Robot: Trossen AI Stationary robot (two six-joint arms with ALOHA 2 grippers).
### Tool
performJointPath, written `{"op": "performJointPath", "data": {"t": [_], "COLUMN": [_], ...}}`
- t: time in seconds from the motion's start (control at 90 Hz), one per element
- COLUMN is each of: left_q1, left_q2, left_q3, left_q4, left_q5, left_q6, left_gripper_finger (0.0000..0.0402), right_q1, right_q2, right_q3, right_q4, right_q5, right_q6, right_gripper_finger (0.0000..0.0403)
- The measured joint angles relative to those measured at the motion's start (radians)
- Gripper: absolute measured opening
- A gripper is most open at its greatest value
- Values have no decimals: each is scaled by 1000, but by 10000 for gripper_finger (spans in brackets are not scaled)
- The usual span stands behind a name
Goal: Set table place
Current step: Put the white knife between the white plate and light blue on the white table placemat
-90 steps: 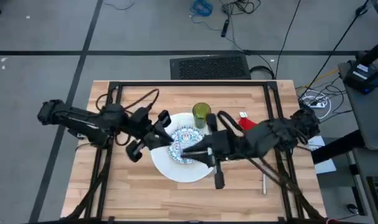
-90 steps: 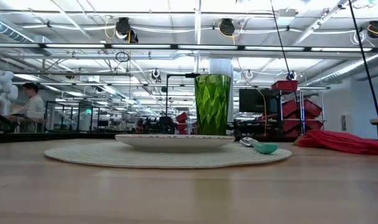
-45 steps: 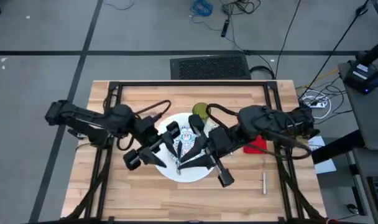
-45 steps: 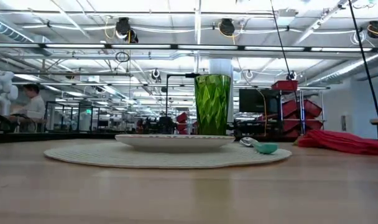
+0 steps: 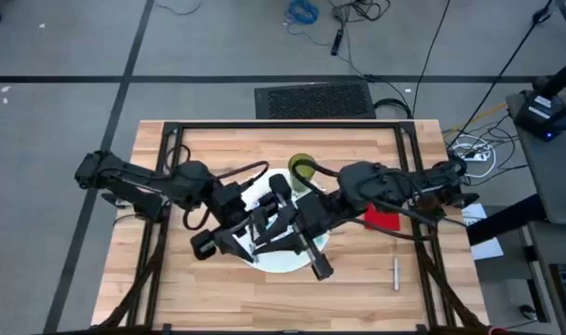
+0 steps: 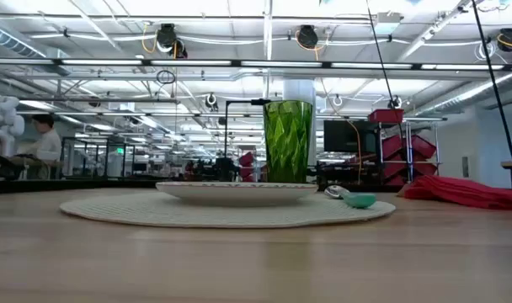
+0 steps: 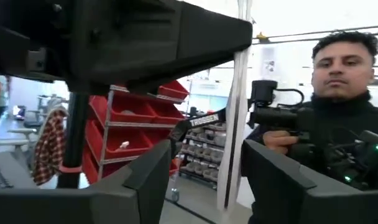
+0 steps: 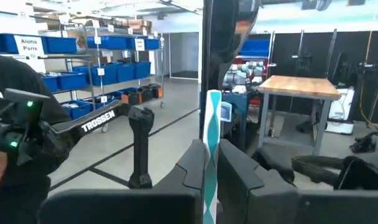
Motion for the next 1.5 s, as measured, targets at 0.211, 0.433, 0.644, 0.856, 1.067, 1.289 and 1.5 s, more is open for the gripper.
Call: {"op": "performJointPath", "data": {"t": [0.211,0.433,0.644,0.856,1.067,1.289,1.5], "left_q1": [-5,-14,-16,-20,-17,-9,20], "left_q2": [0,0,0,-1,-1,0,-7], "left_q3": [0,0,0,0,0,0,0], "left_q4": [0,0,-2,-9,-13,-18,-107], "left_q5": [8,19,19,23,7,-17,-135], "left_q6": [1,8,6,28,28,28,63], "left_gripper_finger": [179,131,43,15,13,13,13], "right_q1": [-4,-7,-9,-7,-8,-8,40], "right_q2": [5,5,5,5,-1,-42,-107], "right_q3": [0,0,0,1,1,0,0], "right_q4": [1,0,-13,-33,-43,-98,-219], "right_q5": [-10,-10,16,37,44,54,161], "right_q6": [22,13,-14,-10,38,139,128], "right_gripper_finger": [7,7,9,24,53,143,187]}}
